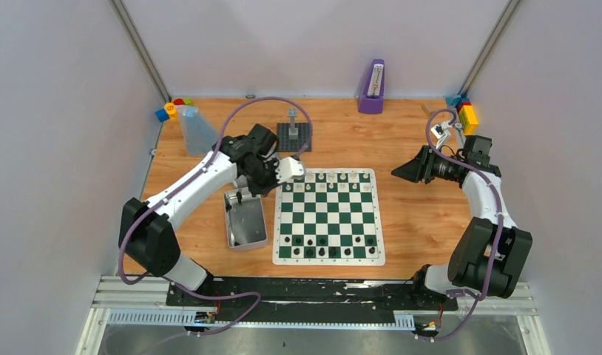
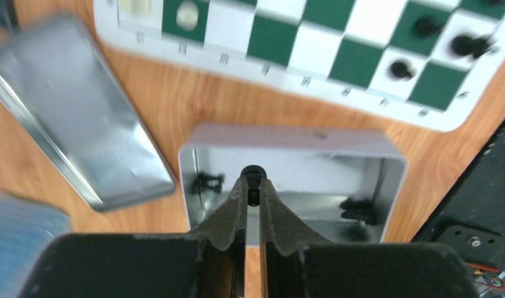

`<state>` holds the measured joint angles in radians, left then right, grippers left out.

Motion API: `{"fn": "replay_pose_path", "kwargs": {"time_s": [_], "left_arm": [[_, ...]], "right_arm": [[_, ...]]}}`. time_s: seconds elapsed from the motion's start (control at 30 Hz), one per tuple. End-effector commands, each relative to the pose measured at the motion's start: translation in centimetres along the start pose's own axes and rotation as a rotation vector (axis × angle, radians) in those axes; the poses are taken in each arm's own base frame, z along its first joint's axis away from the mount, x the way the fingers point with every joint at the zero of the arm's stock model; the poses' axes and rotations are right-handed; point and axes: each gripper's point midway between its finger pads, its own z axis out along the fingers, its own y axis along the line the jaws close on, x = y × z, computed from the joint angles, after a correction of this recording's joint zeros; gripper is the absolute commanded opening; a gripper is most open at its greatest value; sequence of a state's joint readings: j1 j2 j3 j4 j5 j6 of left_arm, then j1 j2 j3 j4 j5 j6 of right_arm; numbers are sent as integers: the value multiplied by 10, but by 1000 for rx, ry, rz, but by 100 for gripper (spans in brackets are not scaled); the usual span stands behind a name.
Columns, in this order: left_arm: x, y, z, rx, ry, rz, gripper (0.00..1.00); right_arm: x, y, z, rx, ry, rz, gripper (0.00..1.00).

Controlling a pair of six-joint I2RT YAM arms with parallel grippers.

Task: Set up the chess pieces on the board
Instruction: Pick up the chess piece from the storage box, then place the chess piece on the chessboard.

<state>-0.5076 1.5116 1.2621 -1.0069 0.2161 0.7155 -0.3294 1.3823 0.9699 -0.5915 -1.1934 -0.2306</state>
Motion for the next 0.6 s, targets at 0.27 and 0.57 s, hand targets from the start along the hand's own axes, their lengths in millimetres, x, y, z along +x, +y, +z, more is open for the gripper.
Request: {"fn": "replay_pose_path", "kwargs": {"time_s": [0.27,0.57], "left_arm": [[-154,-95,24,160,-62,344,8],[-177,-143,89,280,-6,396,9]], "right_arm": [[-26,-10,-15,91,-45,-77,47],[-29,-14,-22,101,-64,-61,47]]}}
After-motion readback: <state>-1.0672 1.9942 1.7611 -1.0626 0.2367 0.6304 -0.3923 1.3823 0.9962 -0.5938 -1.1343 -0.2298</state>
